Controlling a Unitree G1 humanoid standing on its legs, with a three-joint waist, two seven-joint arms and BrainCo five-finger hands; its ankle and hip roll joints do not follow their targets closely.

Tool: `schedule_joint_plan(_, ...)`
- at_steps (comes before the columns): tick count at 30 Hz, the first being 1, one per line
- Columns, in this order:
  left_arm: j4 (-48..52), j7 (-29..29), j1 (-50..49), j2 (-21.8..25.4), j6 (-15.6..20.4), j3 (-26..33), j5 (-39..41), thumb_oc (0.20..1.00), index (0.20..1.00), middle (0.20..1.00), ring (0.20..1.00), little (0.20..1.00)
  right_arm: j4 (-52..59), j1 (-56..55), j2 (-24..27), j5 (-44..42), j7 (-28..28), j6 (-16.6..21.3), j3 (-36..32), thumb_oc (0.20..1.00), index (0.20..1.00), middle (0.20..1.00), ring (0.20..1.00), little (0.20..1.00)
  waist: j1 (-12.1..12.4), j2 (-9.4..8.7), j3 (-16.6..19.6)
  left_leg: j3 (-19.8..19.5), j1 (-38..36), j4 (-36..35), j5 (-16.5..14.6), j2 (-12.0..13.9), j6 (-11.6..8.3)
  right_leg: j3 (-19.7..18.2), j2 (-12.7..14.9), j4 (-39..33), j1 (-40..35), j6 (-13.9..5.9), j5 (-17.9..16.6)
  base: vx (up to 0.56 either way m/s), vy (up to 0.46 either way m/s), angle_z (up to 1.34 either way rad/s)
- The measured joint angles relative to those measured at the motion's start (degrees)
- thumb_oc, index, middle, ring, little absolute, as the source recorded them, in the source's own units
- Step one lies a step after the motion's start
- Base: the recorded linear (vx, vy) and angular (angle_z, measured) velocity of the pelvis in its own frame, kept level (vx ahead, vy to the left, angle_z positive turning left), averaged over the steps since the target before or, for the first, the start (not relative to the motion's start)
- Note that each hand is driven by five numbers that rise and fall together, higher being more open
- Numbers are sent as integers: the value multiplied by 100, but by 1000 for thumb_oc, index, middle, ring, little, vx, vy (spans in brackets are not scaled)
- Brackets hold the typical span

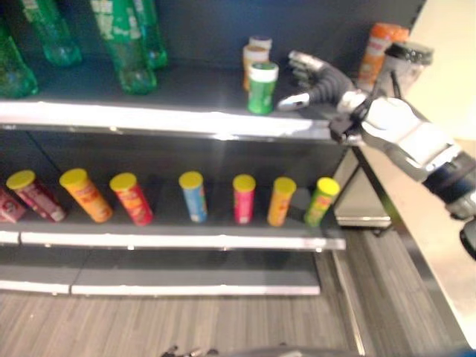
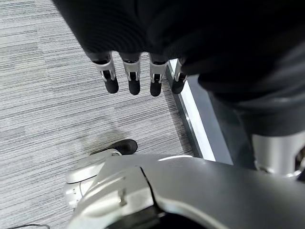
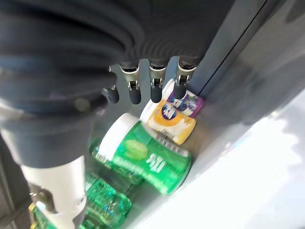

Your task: Put the goods on the table back onto the shelves and tidy them up.

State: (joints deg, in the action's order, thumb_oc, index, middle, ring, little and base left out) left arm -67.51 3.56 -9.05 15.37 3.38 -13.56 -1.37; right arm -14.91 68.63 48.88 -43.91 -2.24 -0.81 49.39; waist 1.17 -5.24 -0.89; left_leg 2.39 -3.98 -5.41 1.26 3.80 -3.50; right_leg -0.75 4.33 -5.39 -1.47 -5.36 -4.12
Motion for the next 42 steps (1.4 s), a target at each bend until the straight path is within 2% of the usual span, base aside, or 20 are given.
schedule_joint_plan(5, 0, 3, -1, 1, -5, 12, 6, 1000, 1000, 1000, 1000, 1000, -118, 11, -3, 72, 5, -7, 129, 1000, 1000, 1000, 1000, 1000, 42, -2, 2, -5, -2, 2, 0, -1, 0, 4, -1, 1, -4, 0, 0, 0, 0, 0)
schedule_joint_plan(10, -37, 5, 6, 3, -53, 18, 20, 1000, 1000, 1000, 1000, 1000, -459, 23, -254, 440, 40, -16, 166, 1000, 1000, 1000, 1000, 1000, 74, -4, 4, -8, -2, 4, 1, -1, 0, 7, -1, 1, -6, 1, -1, 0, 0, 0)
schedule_joint_plan(17, -58, 73, 14, 20, -82, 21, 22, 1000, 1000, 1000, 1000, 1000, -1304, 43, -1166, 975, 173, -129, 53, 1000, 1000, 1000, 1000, 1000, 85, -7, 7, -8, -6, 33, 2, -4, 1, 5, -2, 13, -9, 2, -2, 0, 0, 0)
schedule_joint_plan(18, -77, 78, 17, 24, -85, 19, 21, 1000, 1000, 1000, 1000, 1000, -1565, 43, -1496, 1146, 276, -130, -122, 1000, 1000, 1000, 1000, 1000, 73, -6, 7, -3, -8, 34, 2, -6, 1, -1, -2, 30, -7, 5, -5, 0, 0, 0)
schedule_joint_plan(21, -94, 81, 16, 28, -86, 21, 23, 1000, 1000, 1000, 1000, 1000, -1614, 44, -1545, 1196, 328, -131, -135, 1000, 1000, 1000, 1000, 1000, 101, -27, 20, -10, -5, 34, 2, -13, 2, 4, 1, 31, -8, 5, -5, 0, 0, 0)
schedule_joint_plan(29, -114, 102, 31, 48, -103, 17, 22, 1000, 1000, 1000, 1000, 1000, -1858, 55, -2131, 1725, 456, -133, -346, 1000, 1000, 1000, 1000, 1000, 85, -30, 44, 9, -17, 34, 3, -27, 3, -18, 0, 31, -7, 11, -12, 0, 0, 0)
schedule_joint_plan(42, -118, 125, 17, 52, -107, -1, 19, 1000, 1000, 1000, 1000, 1000, -2074, 55, -2414, 2081, 460, -133, -502, 1000, 1000, 1000, 1000, 1000, 85, -22, 95, 54, -34, 34, 11, -43, 14, -46, 9, 31, -5, 3, -43, 0, 0, 0)
